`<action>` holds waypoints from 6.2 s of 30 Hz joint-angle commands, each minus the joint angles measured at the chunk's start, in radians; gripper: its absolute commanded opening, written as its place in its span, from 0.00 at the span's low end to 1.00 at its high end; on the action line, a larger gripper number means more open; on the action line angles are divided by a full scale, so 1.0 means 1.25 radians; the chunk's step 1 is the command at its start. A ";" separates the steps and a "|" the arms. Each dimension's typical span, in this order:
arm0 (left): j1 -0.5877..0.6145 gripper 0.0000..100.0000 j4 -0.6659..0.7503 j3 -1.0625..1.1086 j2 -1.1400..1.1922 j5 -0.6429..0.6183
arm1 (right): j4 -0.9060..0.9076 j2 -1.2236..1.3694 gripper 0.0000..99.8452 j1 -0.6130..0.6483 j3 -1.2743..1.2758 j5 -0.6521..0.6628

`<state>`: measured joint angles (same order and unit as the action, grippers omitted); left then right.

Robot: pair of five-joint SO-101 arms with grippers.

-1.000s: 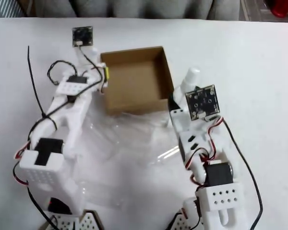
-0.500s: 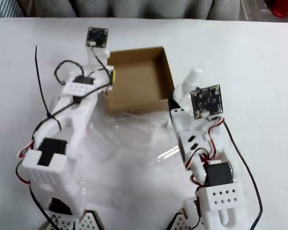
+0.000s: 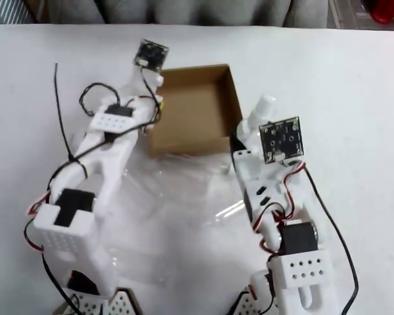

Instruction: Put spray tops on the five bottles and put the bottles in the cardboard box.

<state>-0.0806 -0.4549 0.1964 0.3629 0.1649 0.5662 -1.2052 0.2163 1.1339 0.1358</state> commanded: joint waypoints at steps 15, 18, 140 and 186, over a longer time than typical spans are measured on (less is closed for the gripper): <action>-0.037 0.10 0.077 -0.044 0.006 0.004 | -0.020 -0.003 0.02 -0.002 -0.014 -0.009; -0.026 0.10 0.075 -0.042 -0.002 -0.011 | -0.021 -0.002 0.02 -0.002 -0.014 -0.009; 0.028 0.25 0.220 0.563 -0.521 -0.466 | 0.218 0.062 0.02 -0.145 -0.241 0.026; 0.060 0.25 0.295 0.590 -0.521 -0.414 | 0.306 0.062 0.02 -0.141 -0.210 -0.072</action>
<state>-0.0008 -0.1220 0.9590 -0.2846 -0.3644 0.9943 -1.1024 0.0368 0.8654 0.0898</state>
